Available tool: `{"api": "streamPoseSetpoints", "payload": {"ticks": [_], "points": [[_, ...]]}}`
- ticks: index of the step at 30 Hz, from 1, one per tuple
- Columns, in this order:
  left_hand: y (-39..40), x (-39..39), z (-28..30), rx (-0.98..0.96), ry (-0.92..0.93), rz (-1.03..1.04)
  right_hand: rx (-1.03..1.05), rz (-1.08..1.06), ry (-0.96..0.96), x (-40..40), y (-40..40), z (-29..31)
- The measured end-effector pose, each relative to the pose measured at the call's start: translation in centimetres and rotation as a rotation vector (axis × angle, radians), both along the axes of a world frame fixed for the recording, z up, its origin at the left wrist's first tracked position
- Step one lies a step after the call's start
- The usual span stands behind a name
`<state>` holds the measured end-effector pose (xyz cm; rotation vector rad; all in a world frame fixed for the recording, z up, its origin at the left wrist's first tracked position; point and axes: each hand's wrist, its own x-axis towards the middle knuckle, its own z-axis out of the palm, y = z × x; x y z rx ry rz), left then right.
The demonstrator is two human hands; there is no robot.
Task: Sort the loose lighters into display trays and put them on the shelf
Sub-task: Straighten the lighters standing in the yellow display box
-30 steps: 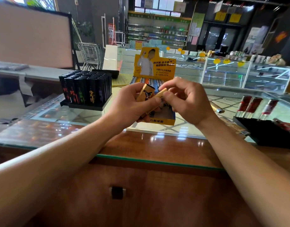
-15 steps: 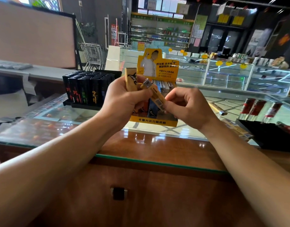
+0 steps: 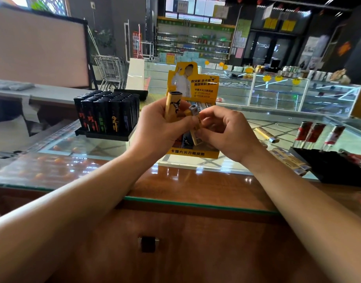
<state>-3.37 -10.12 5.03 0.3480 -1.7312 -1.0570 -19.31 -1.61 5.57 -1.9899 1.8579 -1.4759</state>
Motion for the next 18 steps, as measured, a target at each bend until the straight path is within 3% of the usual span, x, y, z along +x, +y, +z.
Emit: {"api": "streamPoseSetpoints", "payload": {"ticks": [6, 18], "points": [[-0.59, -0.13, -0.48, -0.022, -0.046, 0.089, -0.028, 0.051, -0.183, -0.13, 0.20, 0.14], [0.13, -0.27, -0.64, -0.018, -0.188, -0.062, -0.099, 0.083, -0.159, -0.58, 0.01, 0.05]]}}
